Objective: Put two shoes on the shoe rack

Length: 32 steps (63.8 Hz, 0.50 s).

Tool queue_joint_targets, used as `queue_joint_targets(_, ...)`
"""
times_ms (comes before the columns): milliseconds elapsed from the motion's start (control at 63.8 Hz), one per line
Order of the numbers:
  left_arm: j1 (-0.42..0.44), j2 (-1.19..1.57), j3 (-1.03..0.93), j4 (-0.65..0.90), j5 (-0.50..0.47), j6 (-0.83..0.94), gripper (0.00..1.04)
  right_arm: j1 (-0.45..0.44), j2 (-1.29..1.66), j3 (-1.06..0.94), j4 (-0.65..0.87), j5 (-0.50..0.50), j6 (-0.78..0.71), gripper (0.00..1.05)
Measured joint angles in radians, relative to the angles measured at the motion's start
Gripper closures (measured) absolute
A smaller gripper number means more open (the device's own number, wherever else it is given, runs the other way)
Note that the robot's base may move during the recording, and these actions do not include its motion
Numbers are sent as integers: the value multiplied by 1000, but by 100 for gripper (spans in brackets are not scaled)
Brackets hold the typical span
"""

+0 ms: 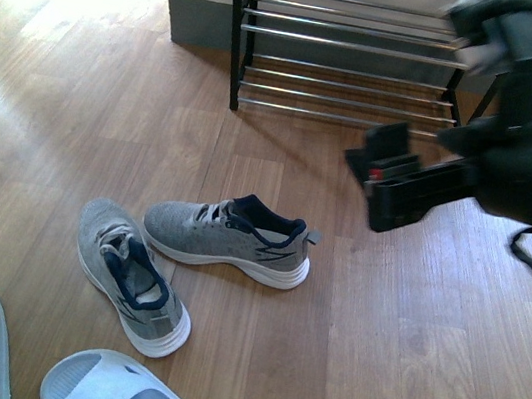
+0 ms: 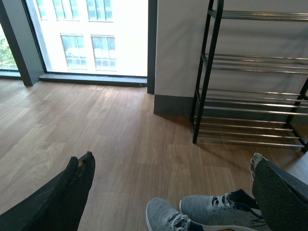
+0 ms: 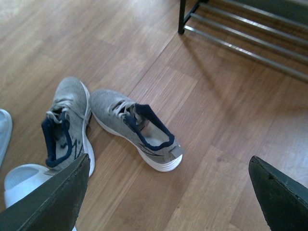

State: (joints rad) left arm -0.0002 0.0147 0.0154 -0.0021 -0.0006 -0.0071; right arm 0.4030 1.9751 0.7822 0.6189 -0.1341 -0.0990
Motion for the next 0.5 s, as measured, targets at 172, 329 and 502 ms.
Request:
queue_joint_targets(172, 0, 0, 0, 0, 0, 0, 9, 59, 333, 306, -85, 34, -7, 9)
queue_joint_targets(329, 0, 0, 0, 0, 0, 0, 9, 90, 560, 569, -180, 63, -13, 9)
queue_joint_targets(502, 0, 0, 0, 0, 0, 0, 9, 93, 774, 859, -290, 94, -41, 9)
